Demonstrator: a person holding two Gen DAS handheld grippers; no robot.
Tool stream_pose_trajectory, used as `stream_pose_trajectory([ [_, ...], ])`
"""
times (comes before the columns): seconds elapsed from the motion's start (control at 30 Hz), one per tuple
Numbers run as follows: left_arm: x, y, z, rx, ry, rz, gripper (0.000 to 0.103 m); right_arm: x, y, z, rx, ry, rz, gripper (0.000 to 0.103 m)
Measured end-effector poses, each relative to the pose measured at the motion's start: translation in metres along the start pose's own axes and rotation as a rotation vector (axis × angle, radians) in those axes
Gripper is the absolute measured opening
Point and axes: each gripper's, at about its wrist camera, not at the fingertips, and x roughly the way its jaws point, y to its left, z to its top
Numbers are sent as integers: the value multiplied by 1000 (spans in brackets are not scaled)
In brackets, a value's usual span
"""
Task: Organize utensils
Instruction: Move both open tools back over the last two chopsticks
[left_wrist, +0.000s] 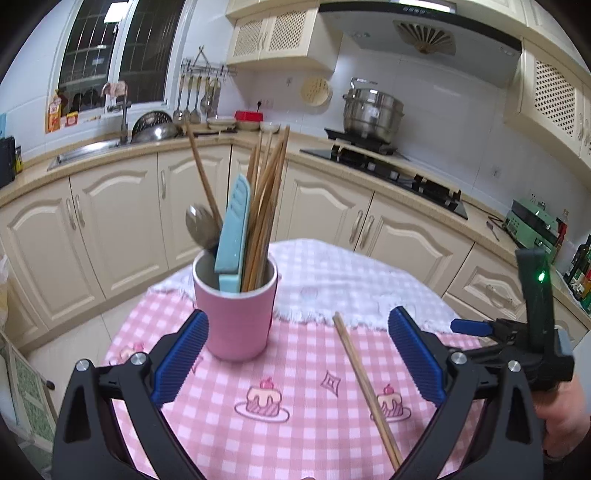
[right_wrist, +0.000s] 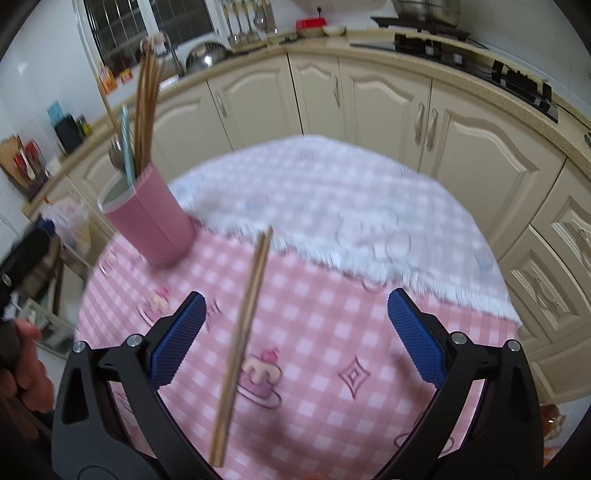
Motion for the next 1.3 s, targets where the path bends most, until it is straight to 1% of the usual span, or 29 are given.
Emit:
stream_pose_trajectory([
  [0.37,18,6,-32,-33,94,21,96,36,15,-28,-65,111,-53,97],
  [0.53,24,9,-41,-44,129,26,96,46,18,-35,-88,140,-78,97],
  [0.63,28,9,-46,-47,149,27,96,47,21,-35,-100,137,-82,97],
  [0.77,34,8,-51,-47,169,26,96,49,30,-34,-138,135,-108,97],
  [0.87,40,7,-54,-45,192,26,96,55,37,-35,-178,155,-125,97],
  [1.07,56,-3,-60,-34,244,6,96,53,21,-38,-144,152,-114,97],
  [1.3,88,-34,-67,49,321,-12,96,45,-17,-41,-104,146,-125,97],
])
